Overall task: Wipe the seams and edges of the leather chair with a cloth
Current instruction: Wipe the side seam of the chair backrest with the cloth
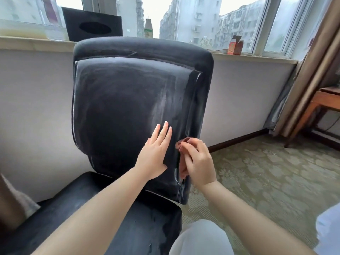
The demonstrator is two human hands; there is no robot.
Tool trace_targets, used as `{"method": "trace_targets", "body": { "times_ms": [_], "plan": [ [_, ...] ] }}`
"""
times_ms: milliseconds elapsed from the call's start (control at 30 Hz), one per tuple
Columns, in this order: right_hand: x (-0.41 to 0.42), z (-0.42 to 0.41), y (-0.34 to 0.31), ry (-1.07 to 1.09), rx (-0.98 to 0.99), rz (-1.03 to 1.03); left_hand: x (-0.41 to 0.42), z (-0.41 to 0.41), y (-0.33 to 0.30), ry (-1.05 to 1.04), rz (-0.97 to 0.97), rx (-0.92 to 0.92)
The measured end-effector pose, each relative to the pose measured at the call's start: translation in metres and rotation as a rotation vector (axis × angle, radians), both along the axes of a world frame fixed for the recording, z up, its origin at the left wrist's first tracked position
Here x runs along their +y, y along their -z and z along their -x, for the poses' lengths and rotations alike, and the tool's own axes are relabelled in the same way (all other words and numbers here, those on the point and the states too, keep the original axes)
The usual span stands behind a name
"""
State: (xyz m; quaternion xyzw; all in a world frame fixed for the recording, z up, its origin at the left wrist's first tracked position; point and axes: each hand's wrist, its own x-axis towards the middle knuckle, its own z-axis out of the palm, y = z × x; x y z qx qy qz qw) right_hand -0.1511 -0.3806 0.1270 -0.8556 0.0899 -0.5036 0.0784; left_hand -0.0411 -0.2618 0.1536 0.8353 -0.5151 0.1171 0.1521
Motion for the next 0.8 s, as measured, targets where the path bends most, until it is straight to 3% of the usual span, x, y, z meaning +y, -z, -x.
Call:
{"method": "trace_targets", "body": {
  "times_ms": [100,300,400,533,600,733,800],
  "plan": [
    [-0.001,-0.001,0.017,-0.025,0.057,0.104,-0.002,0.001,0.006,-0.006,0.013,0.023],
    [-0.016,0.016,0.073,-0.153,0.455,0.39,0.002,-0.003,0.015,0.014,-0.005,0.004],
    [-0.018,0.016,0.061,-0.171,0.4,0.361,0.004,-0.005,0.019,0.015,0.001,-0.017],
    [-0.011,0.015,0.03,-0.02,0.164,0.161,0.001,-0.006,0.028,0.009,0.019,-0.005],
    [-0.011,0.006,0.024,0.012,0.084,0.187,-0.001,-0.007,0.033,0.007,0.035,0.004],
    [-0.01,-0.008,0.04,-0.015,0.153,0.155,-0.001,-0.009,0.036,0.015,0.028,0.005],
    [-0.009,-0.01,0.051,-0.052,0.207,0.306,0.001,-0.01,0.034,0.023,0.005,-0.008]
  ]
}}
